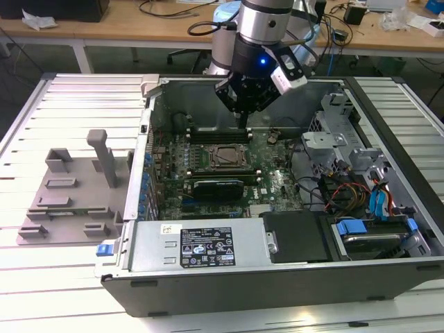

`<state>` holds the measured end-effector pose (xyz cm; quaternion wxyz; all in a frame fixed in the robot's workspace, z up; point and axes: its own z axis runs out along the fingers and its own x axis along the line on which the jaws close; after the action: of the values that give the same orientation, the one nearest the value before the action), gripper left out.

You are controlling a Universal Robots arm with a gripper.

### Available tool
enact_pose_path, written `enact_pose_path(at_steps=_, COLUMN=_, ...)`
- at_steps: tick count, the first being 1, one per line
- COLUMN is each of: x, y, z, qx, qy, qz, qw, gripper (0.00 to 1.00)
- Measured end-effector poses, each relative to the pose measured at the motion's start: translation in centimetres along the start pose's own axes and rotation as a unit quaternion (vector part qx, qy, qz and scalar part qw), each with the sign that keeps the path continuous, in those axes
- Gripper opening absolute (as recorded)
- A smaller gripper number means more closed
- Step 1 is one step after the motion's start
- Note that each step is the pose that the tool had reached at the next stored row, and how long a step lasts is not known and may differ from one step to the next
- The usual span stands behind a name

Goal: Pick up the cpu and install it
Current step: 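Install the first cpu locking lever, then install the second cpu locking lever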

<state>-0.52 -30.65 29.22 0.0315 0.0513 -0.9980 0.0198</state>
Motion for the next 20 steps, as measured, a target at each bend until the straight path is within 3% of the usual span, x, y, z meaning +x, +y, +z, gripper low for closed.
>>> enact_pose_path(at_steps=12, x=0.0, y=-0.03, z=-0.01, qx=-0.0011, qy=-0.0001, qz=0.0, qw=1.0, gripper=0.11)
enact_pose_path(at_steps=20, x=0.1, y=-0.68, z=0.09, qx=-0.0011, qy=-0.0001, qz=0.0, qw=1.0, gripper=0.11)
